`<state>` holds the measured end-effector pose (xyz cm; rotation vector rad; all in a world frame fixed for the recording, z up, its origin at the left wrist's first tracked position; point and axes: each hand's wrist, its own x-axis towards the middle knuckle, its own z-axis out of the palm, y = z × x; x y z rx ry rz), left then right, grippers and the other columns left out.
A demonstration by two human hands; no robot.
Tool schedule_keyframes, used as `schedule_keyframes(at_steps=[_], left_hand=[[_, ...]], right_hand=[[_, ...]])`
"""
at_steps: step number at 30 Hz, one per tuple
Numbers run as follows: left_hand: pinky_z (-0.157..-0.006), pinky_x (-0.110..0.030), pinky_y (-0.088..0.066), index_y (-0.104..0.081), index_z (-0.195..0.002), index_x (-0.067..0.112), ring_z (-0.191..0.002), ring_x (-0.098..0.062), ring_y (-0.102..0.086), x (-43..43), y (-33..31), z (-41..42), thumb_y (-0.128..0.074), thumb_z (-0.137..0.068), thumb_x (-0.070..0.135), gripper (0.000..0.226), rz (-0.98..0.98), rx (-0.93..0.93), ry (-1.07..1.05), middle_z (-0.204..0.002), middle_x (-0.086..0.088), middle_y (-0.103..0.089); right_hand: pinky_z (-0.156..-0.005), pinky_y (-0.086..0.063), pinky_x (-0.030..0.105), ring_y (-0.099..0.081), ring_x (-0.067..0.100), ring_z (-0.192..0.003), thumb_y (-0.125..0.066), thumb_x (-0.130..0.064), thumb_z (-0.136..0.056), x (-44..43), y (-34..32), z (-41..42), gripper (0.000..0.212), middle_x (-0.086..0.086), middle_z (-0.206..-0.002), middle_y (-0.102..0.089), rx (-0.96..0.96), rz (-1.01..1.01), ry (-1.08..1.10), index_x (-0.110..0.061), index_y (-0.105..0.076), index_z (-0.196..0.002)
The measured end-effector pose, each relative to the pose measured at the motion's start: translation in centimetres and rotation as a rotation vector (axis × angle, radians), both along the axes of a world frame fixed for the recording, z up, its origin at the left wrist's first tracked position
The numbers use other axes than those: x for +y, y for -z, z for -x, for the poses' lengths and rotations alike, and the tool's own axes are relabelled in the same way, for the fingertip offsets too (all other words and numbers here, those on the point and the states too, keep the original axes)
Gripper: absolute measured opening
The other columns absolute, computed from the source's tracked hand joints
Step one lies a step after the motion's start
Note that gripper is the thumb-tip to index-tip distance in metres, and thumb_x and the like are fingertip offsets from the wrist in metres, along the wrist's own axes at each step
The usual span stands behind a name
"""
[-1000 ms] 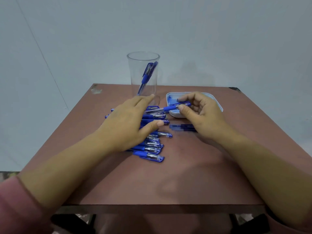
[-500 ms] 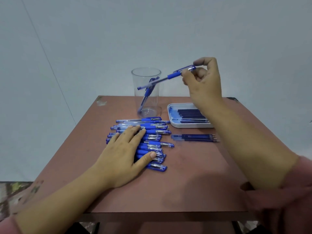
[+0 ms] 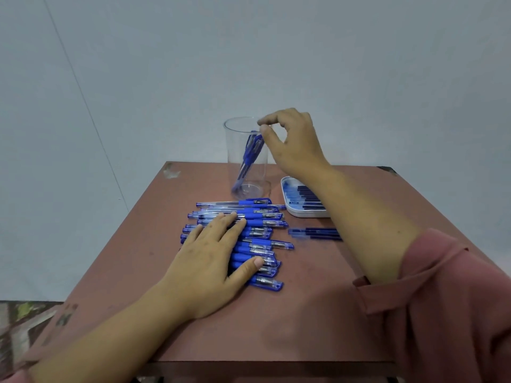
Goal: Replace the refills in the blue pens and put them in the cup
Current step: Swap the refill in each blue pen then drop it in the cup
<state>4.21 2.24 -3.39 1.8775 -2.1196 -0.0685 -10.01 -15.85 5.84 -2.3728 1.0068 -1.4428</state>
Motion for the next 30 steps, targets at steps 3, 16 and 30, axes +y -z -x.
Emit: schedule_keyframes(at_steps=[3, 16, 30], left_hand=[[-0.122, -0.036, -0.01, -0.015, -0.155, 0.031, -0.147, -0.005, -0.009, 0.0, 0.0, 0.0, -0.003, -0.077, 0.082, 0.094, 0.005, 0.007, 0.002, -0.161, 0.014, -0.012], [-0.121, -0.035, -0.012, -0.02, -0.154, 0.03, -0.145, -0.004, -0.012, -0.1, 0.0, 0.1, -0.008, -0.078, 0.081, 0.092, 0.024, 0.029, -0.001, -0.16, 0.014, -0.016], [-0.118, -0.043, -0.009, -0.04, -0.145, 0.03, -0.139, -0.007, -0.034, -1.3, -3.3, -0.3, -0.025, -0.087, 0.072, 0.073, 0.176, 0.013, 0.098, -0.146, 0.011, -0.045]], right_hand=[[-0.094, -0.033, 0.018, -0.041, 0.015, -0.112, -0.057, -0.024, -0.094, 0.6, 0.4, 0.8, 0.022, -0.002, -0.115, -0.057, 0.022, -0.033, -0.003, -0.023, -0.068, -0.113], [-0.077, -0.037, 0.007, -0.045, -0.009, -0.091, -0.072, -0.032, -0.085, 6.1, 5.6, 6.9, 0.026, -0.022, -0.09, -0.057, 0.534, -0.217, -0.135, -0.029, -0.069, -0.11], [-0.072, -0.04, 0.01, -0.056, -0.004, -0.079, -0.069, -0.016, -0.086, 6.4, 4.3, 8.0, 0.01, -0.027, -0.081, -0.059, 0.358, -0.039, -0.129, -0.021, -0.07, -0.094]])
